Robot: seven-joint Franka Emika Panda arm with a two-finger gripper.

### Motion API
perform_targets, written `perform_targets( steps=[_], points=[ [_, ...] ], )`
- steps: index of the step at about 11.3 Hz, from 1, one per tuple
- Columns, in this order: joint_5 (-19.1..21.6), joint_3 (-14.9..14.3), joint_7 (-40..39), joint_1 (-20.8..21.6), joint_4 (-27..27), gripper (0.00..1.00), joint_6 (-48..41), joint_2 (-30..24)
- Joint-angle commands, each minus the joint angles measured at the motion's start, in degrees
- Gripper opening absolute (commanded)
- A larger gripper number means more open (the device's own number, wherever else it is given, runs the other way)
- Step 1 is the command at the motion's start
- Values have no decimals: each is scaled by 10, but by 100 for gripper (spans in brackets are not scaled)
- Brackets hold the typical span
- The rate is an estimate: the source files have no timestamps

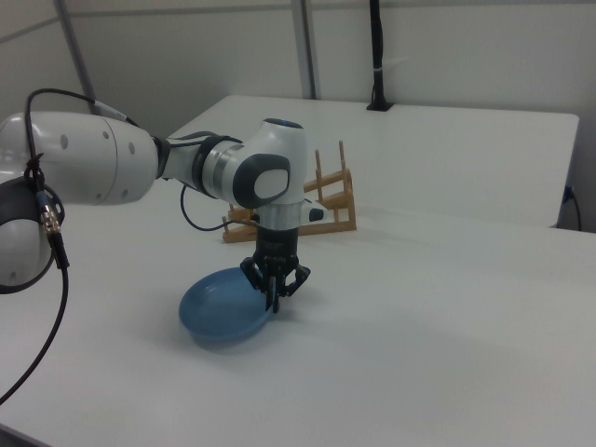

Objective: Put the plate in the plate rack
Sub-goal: 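Lower the gripper and close it on the plate's rim, then lift the plate by its rim, tilting it upright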

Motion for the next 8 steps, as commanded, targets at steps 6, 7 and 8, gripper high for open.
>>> perform_targets(
  steps=[6, 7, 8],
  points=[
    [62, -5, 7, -6, 62, 0, -3, -82],
    [62, -5, 8, -7, 73, 0, 1, -89],
    [59, -5, 4, -7, 99, 0, 18, -98]
  ],
)
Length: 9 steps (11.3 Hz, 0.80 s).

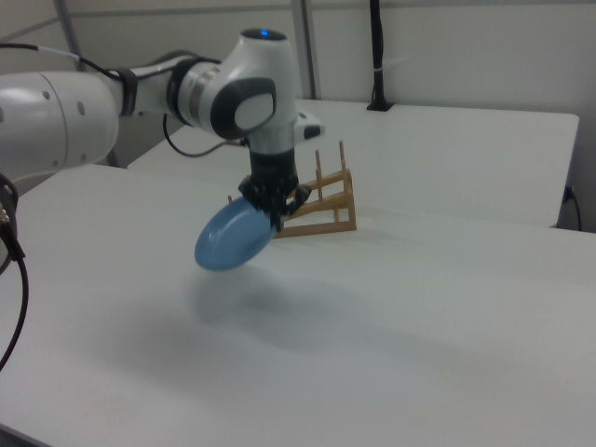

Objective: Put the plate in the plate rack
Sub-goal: 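Lift the plate by its rim, tilting it upright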

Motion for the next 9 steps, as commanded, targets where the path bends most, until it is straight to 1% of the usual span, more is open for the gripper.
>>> perform_targets(
  steps=[1, 2, 4, 5, 6, 7, 8, 9],
  points=[
    [1, -5, -1, 0, 47, 0, 58, -26],
    [-29, -5, -2, 1, 49, 0, 119, -33],
    [-130, -3, -1, 2, 49, 0, 222, -35],
    [-170, -3, 5, 3, 48, 0, 274, -31],
    [-192, -6, 15, 5, 48, 0, 314, -26],
    [-218, -10, 43, 7, 50, 0, 336, -25],
    [-248, -13, 103, 14, 61, 0, 344, -17],
    [-308, -30, 179, 32, 73, 0, 343, -10]
  ],
)
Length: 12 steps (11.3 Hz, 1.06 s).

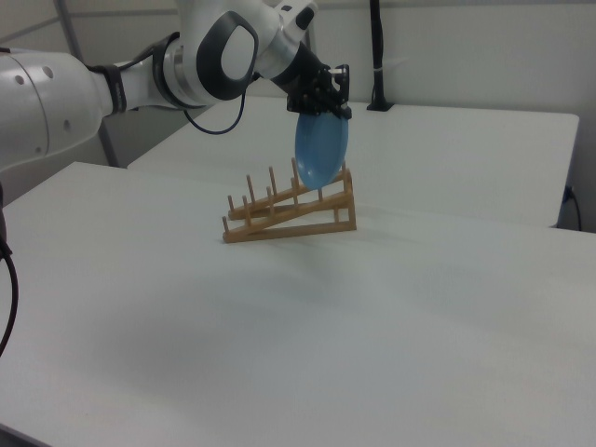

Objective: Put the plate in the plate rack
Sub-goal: 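Lift the plate by its rim, tilting it upright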

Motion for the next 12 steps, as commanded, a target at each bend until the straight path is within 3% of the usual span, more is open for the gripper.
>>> perform_targets(
  steps=[1, 2, 4, 7, 12],
  points=[
    [-146, -59, 208, 69, 21, 0, 17, 18],
    [-178, -108, 283, 114, 24, 0, 17, 29],
    [-188, -191, 385, 190, 34, 0, 15, 51],
    [-196, -256, 439, 251, 40, 0, 15, 77],
    [-198, -256, 456, 247, 106, 0, 16, 135]
  ],
)
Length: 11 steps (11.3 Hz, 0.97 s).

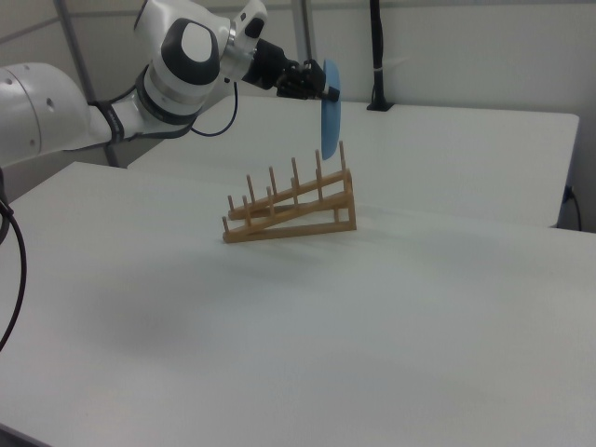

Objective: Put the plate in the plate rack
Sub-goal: 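Carry the upright plate over the rack and lower it between pegs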

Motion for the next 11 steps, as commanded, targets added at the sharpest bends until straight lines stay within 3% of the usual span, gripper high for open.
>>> perform_targets(
  steps=[1, 6, 11],
  points=[
    [-15, -12, 22, -6, 51, 0, 8, 59],
    [-20, -10, 32, -10, 75, 0, 11, 103],
    [-29, 21, 33, -16, 75, 0, 12, 107]
  ],
)
